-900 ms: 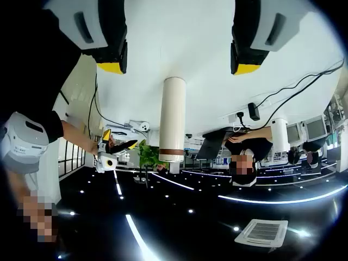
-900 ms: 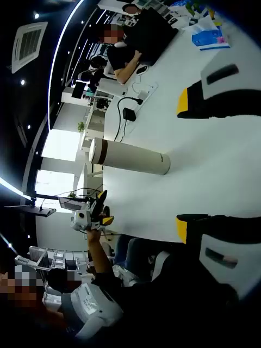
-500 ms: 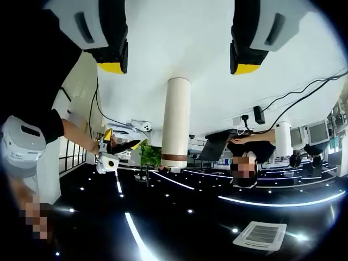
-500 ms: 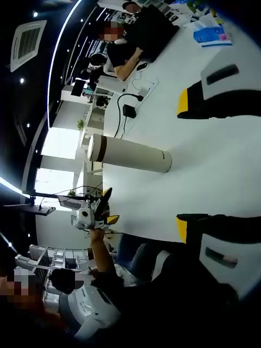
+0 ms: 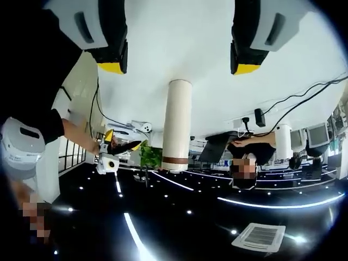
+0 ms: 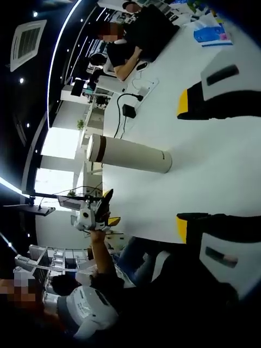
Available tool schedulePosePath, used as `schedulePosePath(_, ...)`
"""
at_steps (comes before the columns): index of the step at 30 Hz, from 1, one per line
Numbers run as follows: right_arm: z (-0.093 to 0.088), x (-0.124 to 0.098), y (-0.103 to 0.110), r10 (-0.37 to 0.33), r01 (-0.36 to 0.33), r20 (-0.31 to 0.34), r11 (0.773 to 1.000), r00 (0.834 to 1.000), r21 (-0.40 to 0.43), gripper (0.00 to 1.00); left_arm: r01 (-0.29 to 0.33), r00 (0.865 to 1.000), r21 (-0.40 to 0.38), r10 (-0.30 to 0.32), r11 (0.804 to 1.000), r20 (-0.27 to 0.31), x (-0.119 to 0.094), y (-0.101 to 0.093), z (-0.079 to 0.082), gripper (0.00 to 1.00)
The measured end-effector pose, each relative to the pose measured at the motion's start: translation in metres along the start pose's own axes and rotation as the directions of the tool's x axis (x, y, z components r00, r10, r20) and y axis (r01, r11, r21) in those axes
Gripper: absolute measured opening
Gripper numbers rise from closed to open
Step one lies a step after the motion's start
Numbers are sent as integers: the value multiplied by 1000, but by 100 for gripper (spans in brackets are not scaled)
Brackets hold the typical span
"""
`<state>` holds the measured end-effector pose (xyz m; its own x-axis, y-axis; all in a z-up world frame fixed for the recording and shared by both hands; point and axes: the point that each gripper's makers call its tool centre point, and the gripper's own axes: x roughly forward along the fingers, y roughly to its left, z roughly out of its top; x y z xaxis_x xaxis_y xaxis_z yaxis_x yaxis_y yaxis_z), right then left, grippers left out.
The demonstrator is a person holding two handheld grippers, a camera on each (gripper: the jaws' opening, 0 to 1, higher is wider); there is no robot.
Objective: Grasp the water cup twist off the cup lid place the cup lid on the table
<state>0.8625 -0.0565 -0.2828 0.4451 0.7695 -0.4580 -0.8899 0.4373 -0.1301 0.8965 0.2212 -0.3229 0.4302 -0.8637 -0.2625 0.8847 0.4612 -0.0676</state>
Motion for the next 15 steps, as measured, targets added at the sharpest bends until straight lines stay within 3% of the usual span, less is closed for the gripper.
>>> schedulePosePath(15, -8, 6, -5, 9, -9, -4, 1000, 1000, 1, 70, -16, 1000, 0, 16, 1000, 4, 4, 2, -3, 78)
